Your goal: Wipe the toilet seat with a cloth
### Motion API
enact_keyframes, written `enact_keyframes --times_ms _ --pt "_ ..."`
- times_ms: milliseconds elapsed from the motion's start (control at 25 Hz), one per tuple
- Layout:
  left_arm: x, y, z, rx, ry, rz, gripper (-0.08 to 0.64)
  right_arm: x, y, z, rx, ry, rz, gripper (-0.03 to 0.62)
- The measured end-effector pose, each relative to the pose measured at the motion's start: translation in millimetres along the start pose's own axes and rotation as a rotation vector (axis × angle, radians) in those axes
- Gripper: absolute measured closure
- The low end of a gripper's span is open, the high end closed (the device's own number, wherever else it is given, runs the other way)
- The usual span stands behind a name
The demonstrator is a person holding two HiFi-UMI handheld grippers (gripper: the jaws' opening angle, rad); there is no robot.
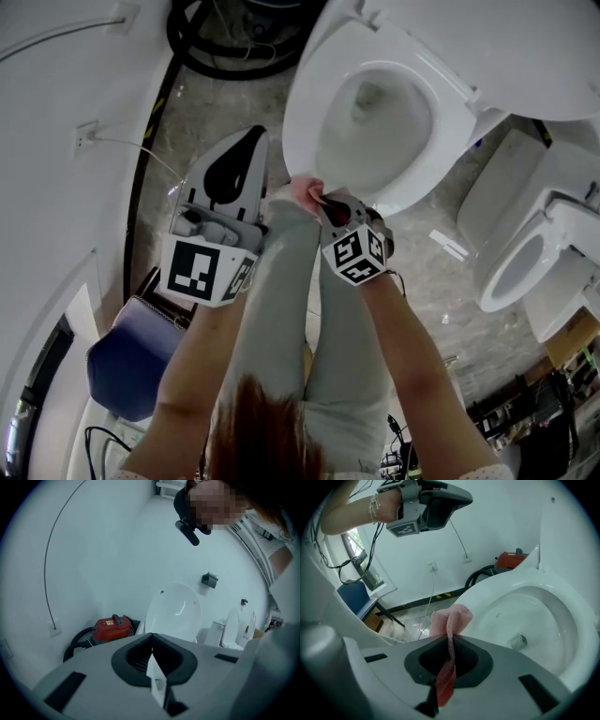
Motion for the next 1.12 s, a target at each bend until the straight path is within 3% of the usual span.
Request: enact_keyframes --times_ms 160,440,1120 --pt "2.6 -0.1 -4.6 0.003 0.015 0.000 0.558 4.2 6.7 -0.4 -0.153 0.026 -0.027 0.565" --pt "11.7 -3.2 -5.1 -0.001 0.035 0.000 0.558 6.9 11.3 -2.4 -0.316 0.064 -0.042 0.565" --pt "28.4 -3.7 -11.7 -0.011 0.075 -0.014 0.558 25.5 40.3 13.8 -0.486 0.185 0.022 0.565"
Point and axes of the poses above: the fingertips, and each gripper's own axes: x forward along the fingers, z to its right, y out of its top, the point moved 3 cm from there along -x, backward along the fingers, and after that the axes turned 8 degrees about -x, right-handed, at the moved point
